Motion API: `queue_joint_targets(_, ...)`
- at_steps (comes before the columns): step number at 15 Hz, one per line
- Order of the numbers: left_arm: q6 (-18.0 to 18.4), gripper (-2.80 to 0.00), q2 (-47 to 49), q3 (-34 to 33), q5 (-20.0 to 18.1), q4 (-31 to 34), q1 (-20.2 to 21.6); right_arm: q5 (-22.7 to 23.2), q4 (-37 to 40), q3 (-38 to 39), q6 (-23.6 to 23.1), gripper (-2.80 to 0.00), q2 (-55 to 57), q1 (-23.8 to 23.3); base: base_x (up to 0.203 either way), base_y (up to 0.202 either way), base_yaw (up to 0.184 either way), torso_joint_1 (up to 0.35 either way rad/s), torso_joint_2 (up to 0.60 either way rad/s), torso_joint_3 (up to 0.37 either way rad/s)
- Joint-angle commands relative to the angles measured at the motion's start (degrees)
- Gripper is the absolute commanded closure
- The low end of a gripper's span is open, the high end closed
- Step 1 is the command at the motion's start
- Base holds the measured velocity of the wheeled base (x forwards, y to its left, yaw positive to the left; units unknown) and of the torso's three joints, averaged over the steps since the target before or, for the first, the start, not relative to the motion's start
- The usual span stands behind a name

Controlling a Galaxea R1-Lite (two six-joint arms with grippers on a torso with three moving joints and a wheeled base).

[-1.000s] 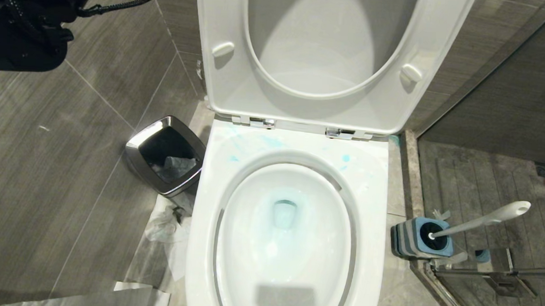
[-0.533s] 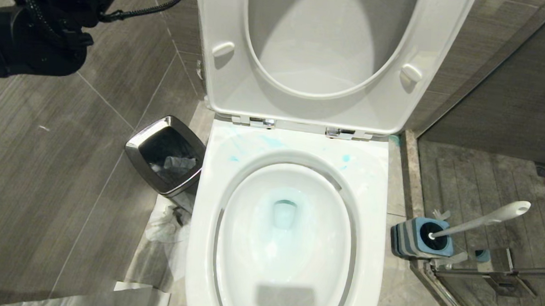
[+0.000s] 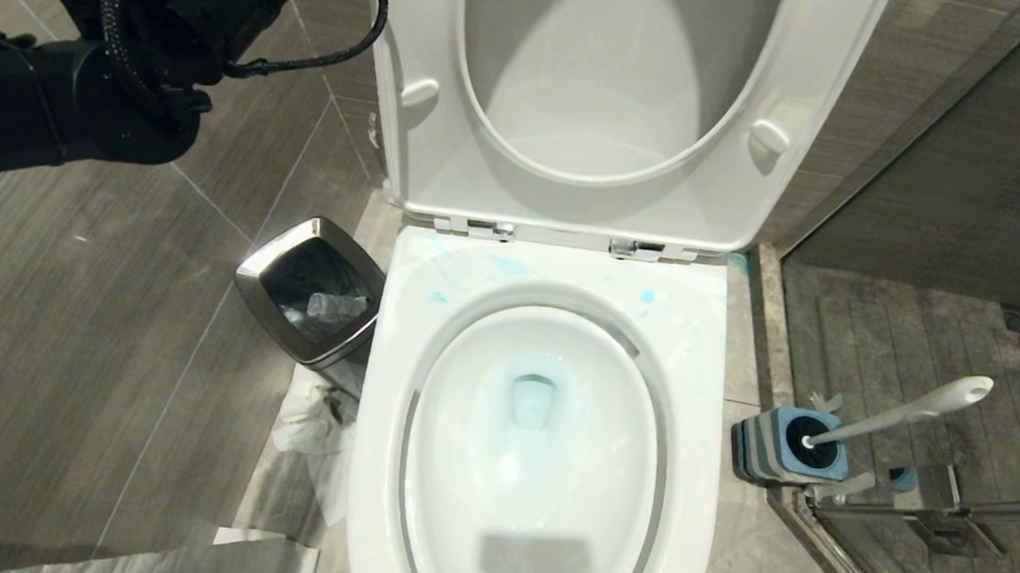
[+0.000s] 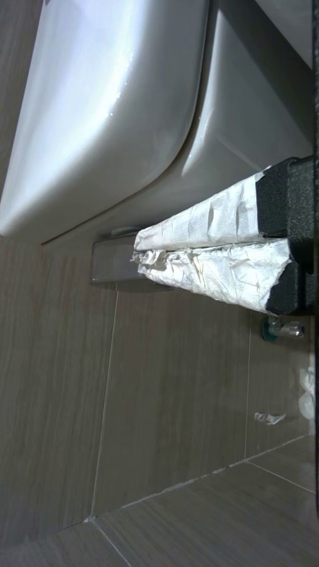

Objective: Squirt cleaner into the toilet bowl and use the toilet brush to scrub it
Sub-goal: Flush the toilet

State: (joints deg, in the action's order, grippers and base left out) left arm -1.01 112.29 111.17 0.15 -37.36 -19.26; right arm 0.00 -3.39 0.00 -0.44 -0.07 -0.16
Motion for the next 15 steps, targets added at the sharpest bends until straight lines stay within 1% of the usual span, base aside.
queue_joint_targets(1,0.0,0.00,0.9,-0.2,-0.1,1.3,0.0,0.0,0.0,1.5,-0.1,0.00,0.1,0.0,0.000,0.000,0.000,0.000,0.00,0.000)
queue_joint_targets(5,0.2,0.00,0.6,-0.1,0.0,6.7,0.0,0.0,0.0,1.5,0.0,0.00,0.1,0.1,0.000,0.000,0.000,0.000,0.00,0.000)
queue_joint_targets(11,0.5,0.00,0.5,-0.1,0.0,7.8,-0.1,0.0,0.0,1.5,0.0,0.00,0.1,0.1,0.000,0.000,0.000,0.000,0.00,0.000)
queue_joint_targets(15,2.3,0.00,0.1,-0.1,-0.5,11.9,-0.2,0.0,0.0,1.5,0.0,0.00,0.1,0.0,0.000,0.000,0.000,0.000,0.00,0.000)
